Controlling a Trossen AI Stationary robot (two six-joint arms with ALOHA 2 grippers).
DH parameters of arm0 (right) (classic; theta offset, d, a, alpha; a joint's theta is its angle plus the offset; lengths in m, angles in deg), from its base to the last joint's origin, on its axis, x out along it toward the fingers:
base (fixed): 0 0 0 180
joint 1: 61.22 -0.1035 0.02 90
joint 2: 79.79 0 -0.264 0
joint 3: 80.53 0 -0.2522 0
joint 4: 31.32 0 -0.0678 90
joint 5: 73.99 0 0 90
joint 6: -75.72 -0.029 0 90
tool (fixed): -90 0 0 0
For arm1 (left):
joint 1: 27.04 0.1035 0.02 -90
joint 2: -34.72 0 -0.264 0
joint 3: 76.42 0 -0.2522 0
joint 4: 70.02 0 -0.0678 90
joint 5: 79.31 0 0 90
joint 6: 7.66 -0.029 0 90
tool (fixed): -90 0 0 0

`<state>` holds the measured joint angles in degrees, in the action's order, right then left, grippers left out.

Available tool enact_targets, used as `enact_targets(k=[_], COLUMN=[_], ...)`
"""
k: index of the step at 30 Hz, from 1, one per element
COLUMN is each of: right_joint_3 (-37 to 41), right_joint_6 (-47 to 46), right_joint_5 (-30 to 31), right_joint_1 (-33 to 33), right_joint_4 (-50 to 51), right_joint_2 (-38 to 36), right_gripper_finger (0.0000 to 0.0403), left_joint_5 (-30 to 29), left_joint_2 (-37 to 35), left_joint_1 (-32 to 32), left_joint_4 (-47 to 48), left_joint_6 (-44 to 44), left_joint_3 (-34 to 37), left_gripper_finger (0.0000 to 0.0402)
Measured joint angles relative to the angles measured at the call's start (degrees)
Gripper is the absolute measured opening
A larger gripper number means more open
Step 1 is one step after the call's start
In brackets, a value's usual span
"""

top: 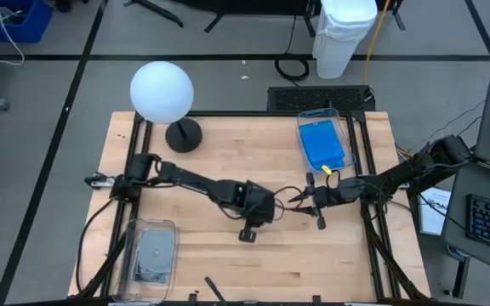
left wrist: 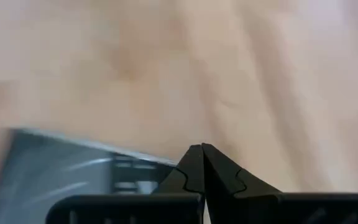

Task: Pick & place jewel cases by type
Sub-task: Put the bottom black CD case into the bottom transparent bin

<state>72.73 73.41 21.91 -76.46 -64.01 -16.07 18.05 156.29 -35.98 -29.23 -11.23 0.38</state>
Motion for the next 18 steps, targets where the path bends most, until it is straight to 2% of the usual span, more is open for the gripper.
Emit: enact_targets(k=[3,7,12,18], right_joint_3=[-5.0,-12.6,-16.7,-16.5], right_joint_6=[0.2,4.2,7.0,7.5], right_joint_5=[-0.1,-1.6,-7.2,-7.8], right_joint_1=[2.3,5.1,7.8,11.0], right_joint_4=[12.3,25.7,27.3,26.1], right_joint_2=[1.8,6.0,9.5,10.4], right_gripper_finger=[0.0111,0.0091,0.0074,0.0071], left_joint_5=[-9.0,-12.6,-12.6,-14.6], left_joint_2=[-0.4,-1.3,-4.5,-12.0], left_joint_1=[-1.3,-2.1,-1.6,-0.7], left_joint_4=[-2.3,-15.6,-37.4,-69.2], left_joint_6=[3.2,4.0,6.9,7.9], left_joint_3=[1.9,8.7,23.6,44.0], left_gripper_finger=[0.0001,0.0001,0.0,0.0])
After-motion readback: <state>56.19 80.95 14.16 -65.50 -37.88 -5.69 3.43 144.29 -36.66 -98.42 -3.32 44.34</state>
